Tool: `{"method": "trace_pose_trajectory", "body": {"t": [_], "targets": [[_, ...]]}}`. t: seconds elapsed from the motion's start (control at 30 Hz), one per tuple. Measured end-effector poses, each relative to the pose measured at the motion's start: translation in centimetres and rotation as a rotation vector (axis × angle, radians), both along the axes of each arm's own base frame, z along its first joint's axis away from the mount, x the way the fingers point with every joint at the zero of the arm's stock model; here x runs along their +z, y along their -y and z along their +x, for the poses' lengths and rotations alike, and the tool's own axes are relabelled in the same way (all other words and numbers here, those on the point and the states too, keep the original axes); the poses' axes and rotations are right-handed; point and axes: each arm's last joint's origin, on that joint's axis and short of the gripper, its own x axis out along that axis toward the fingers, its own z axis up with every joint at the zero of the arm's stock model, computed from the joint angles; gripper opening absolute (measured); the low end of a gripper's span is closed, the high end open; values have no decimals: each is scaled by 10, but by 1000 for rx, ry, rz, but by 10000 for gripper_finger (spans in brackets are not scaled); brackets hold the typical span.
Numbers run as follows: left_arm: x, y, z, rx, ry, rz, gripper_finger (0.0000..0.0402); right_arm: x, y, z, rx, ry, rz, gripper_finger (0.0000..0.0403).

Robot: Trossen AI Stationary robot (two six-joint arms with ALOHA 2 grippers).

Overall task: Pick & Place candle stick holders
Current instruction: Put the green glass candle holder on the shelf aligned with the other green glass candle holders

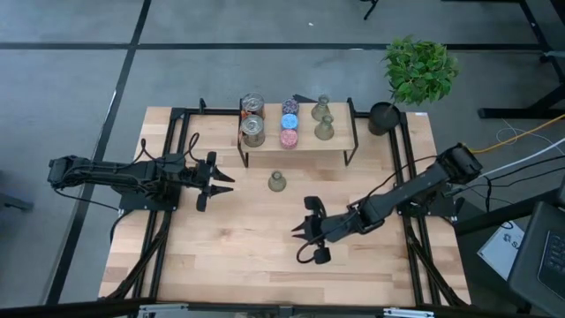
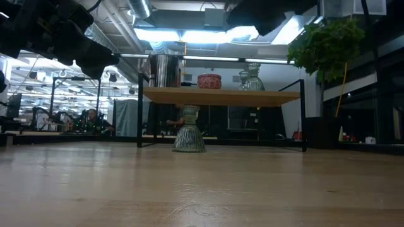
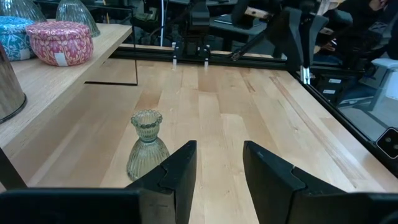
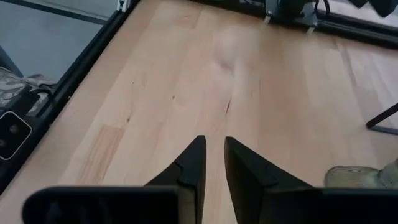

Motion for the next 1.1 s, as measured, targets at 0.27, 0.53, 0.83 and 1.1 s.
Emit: {"method": "trace_pose_trajectory", "body": {"t": [0.27, 0.53, 0.83, 1.1], "targets": [[0, 0, 0, 0, 0, 0, 127, -19, 0, 15, 23, -12, 55, 102], [0, 0, 0, 0, 0, 0, 127, -35, 8, 39, 24, 90, 38, 172], [0, 0, 0, 0, 0, 0, 127, -41, 13, 53, 43, 108, -216, 181], [0, 0, 0, 0, 0, 0, 127, -41, 41, 59, -184, 52, -435, 181]]}}
